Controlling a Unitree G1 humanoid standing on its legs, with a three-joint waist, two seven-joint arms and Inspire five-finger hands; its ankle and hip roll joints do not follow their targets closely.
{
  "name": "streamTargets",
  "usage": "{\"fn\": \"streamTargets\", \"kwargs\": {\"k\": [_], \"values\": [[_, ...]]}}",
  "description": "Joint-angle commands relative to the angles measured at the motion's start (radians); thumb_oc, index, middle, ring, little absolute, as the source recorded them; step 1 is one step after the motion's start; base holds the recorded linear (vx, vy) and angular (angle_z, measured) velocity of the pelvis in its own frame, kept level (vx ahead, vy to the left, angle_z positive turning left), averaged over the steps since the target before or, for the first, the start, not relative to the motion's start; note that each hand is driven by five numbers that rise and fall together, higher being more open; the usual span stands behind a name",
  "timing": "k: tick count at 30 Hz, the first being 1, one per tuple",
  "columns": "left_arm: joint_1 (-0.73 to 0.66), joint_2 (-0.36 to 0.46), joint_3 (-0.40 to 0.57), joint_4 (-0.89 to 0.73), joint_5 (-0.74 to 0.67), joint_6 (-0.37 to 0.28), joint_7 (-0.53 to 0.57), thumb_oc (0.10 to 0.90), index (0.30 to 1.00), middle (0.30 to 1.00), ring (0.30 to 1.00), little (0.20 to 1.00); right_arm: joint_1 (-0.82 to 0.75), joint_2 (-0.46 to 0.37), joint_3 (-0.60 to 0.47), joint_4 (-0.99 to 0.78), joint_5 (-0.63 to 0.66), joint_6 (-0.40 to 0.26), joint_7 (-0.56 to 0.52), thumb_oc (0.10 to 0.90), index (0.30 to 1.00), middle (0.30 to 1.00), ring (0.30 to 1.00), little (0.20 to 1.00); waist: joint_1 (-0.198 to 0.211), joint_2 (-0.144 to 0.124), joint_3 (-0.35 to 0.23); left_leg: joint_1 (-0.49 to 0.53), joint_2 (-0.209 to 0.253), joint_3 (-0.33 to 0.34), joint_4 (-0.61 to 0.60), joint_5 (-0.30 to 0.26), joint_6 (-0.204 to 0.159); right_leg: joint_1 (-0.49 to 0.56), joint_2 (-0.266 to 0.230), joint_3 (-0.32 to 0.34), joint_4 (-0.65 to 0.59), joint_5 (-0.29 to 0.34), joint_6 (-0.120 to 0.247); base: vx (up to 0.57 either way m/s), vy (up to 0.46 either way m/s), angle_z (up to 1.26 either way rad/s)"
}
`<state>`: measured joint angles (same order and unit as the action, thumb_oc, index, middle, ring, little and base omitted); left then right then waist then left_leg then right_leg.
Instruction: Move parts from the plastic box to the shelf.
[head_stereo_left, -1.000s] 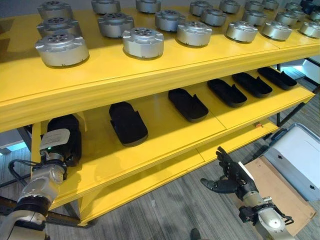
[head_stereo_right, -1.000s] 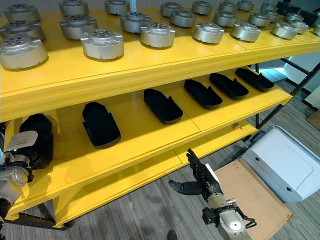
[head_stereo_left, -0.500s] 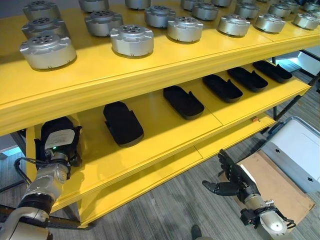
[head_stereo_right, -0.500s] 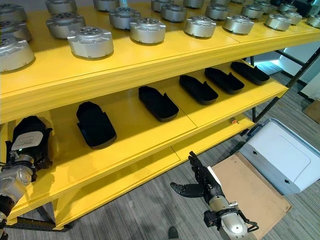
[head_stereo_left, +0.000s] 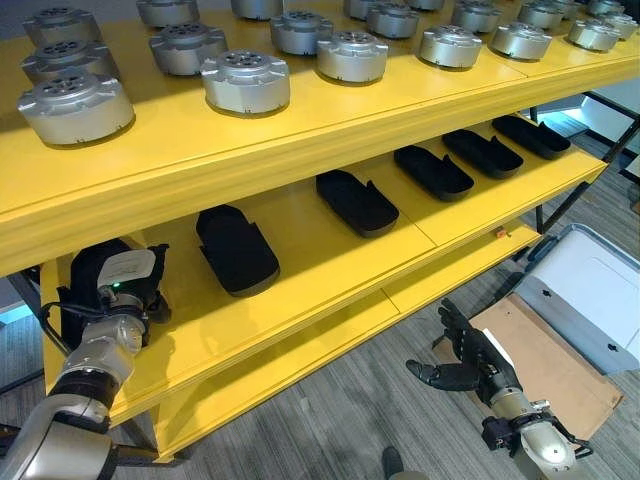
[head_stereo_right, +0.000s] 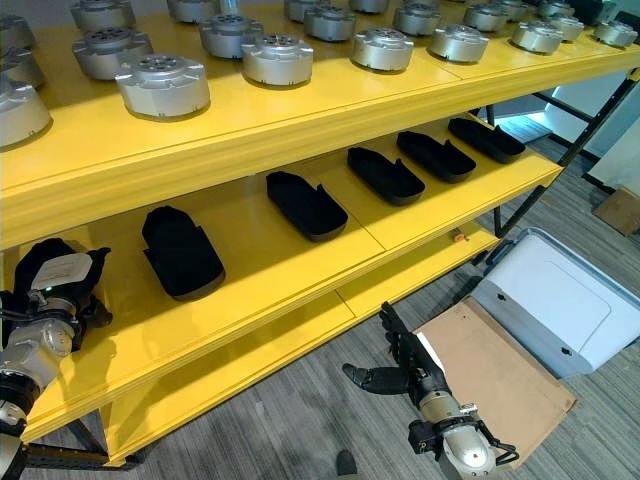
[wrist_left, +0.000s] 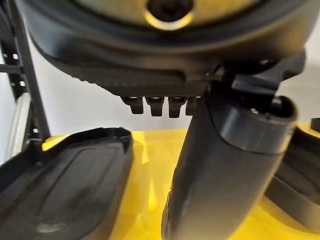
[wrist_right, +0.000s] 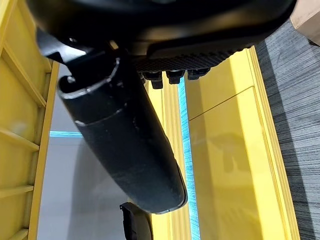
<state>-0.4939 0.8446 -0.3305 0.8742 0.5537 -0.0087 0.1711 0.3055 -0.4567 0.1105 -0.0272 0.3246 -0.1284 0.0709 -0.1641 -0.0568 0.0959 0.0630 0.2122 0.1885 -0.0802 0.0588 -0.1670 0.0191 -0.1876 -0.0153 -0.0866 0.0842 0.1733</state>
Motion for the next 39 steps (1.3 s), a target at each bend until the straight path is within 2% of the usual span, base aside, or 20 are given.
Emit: {"fn": "streamTargets", "kwargs": {"k": [1, 6, 7, 8, 10, 11, 15, 20, 22, 28, 39], "values": [[-0.183, 0.058, 0.031, 0.019, -0.028, -0.018, 0.104, 0.900, 1.000, 1.000, 1.000, 1.000, -0.062, -0.047, -0.070, -0.093, 0.035, -0.118, -0.020, 0.900, 1.000, 1.000, 1.000, 1.000, -0.002, 0.018, -0.027, 0.062, 0.027, 0.018, -0.007, -0.055, 0.028, 0.051, -0.021, -0.001, 0.011, -0.058, 0.017, 0.00, 0.000, 0.00], [-0.137, 0.072, 0.063, -0.076, -0.034, -0.034, 0.120, 0.900, 1.000, 1.000, 1.000, 1.000, -0.063, -0.046, -0.078, -0.088, 0.037, -0.125, -0.024, 0.900, 1.000, 1.000, 1.000, 1.000, 0.006, 0.017, -0.033, 0.064, 0.025, 0.013, -0.007, -0.056, 0.029, 0.061, -0.021, -0.009, 0.012, -0.062, 0.016, 0.00, 0.000, 0.00], [-0.119, 0.076, 0.079, -0.106, -0.036, -0.040, 0.122, 0.900, 1.000, 1.000, 1.000, 1.000, -0.063, -0.044, -0.081, -0.087, 0.037, -0.126, -0.024, 0.900, 1.000, 1.000, 1.000, 1.000, 0.008, 0.017, -0.033, 0.064, 0.025, 0.012, -0.007, -0.057, 0.029, 0.062, -0.021, -0.010, 0.012, -0.063, 0.016, 0.00, 0.000, 0.00], [-0.083, 0.077, 0.108, -0.207, -0.033, -0.037, 0.118, 0.900, 1.000, 1.000, 1.000, 1.000, -0.061, -0.038, -0.086, -0.087, 0.034, -0.125, -0.027, 0.900, 1.000, 1.000, 1.000, 1.000, 0.014, 0.016, -0.033, 0.063, 0.024, 0.009, -0.007, -0.058, 0.030, 0.064, -0.021, -0.012, 0.012, -0.064, 0.015, 0.00, 0.000, 0.00], [-0.046, 0.080, 0.141, -0.233, -0.041, -0.046, 0.116, 0.900, 1.000, 1.000, 1.000, 1.000, -0.065, -0.036, -0.091, -0.082, 0.031, -0.126, -0.027, 0.900, 1.000, 1.000, 1.000, 1.000, 0.017, 0.015, -0.034, 0.063, 0.024, 0.006, -0.007, -0.058, 0.030, 0.066, -0.021, -0.014, 0.012, -0.065, 0.014, 0.00, 0.000, 0.00], [0.023, 0.071, 0.199, -0.305, -0.053, -0.052, 0.127, 0.900, 1.000, 1.000, 1.000, 1.000, -0.066, -0.030, -0.101, -0.079, 0.024, -0.125, -0.031, 0.900, 1.000, 1.000, 1.000, 1.000, 0.025, 0.013, -0.034, 0.063, 0.025, 0.002, -0.007, -0.060, 0.031, 0.069, -0.022, -0.018, 0.013, -0.068, 0.012, 0.00, 0.000, 0.00], [0.171, 0.033, 0.322, -0.429, -0.088, -0.076, 0.132, 0.900, 1.000, 1.000, 1.000, 1.000, -0.076, -0.019, -0.122, -0.073, 0.016, -0.123, -0.034, 0.900, 1.000, 1.000, 1.000, 1.000, 0.039, 0.010, -0.037, 0.061, 0.025, -0.006, -0.007, -0.063, 0.033, 0.074, -0.023, -0.024, 0.011, -0.070, 0.009, 0.00, 0.000, 0.00], [0.262, -0.003, 0.399, -0.513, -0.117, -0.081, 0.132, 0.900, 1.000, 1.000, 1.000, 1.000, -0.080, -0.013, -0.131, -0.073, 0.015, -0.120, -0.036, 0.900, 1.000, 1.000, 1.000, 1.000, 0.046, 0.011, -0.040, 0.059, 0.024, -0.009, -0.007, -0.065, 0.034, 0.077, -0.023, -0.029, 0.011, -0.071, 0.006, 0.00, 0.004, 0.10], [0.318, -0.043, 0.445, -0.561, -0.162, -0.093, 0.129, 0.900, 1.000, 1.000, 1.000, 1.000, -0.087, -0.005, -0.139, -0.070, 0.014, -0.115, -0.038, 0.900, 1.000, 1.000, 1.000, 1.000, 0.053, 0.011, -0.040, 0.057, 0.024, -0.013, -0.007, -0.065, 0.036, 0.077, -0.023, -0.032, 0.013, -0.071, 0.004, -0.01, 0.007, 0.05], [0.380, -0.101, 0.475, -0.590, -0.213, -0.105, 0.138, 0.900, 1.000, 1.000, 1.000, 1.000, -0.096, -0.004, -0.142, -0.071, 0.012, -0.114, -0.045, 0.900, 1.000, 1.000, 1.000, 1.000, 0.062, 0.009, -0.037, 0.053, 0.022, -0.019, -0.007, -0.063, 0.039, 0.075, -0.024, -0.034, 0.014, -0.071, 0.003, 0.00, 0.002, 0.01], [0.446, -0.122, 0.481, -0.646, -0.189, -0.109, 0.111, 0.900, 1.000, 1.000, 1.000, 1.000, -0.097, -0.006, -0.145, -0.066, 0.006, -0.109, -0.048, 0.900, 1.000, 1.000, 1.000, 1.000, 0.069, 0.004, -0.033, 0.048, 0.023, -0.023, -0.007, -0.061, 0.040, 0.073, -0.025, -0.034, 0.012, -0.069, 0.002, 0.00, 0.000, 0.00]]}}
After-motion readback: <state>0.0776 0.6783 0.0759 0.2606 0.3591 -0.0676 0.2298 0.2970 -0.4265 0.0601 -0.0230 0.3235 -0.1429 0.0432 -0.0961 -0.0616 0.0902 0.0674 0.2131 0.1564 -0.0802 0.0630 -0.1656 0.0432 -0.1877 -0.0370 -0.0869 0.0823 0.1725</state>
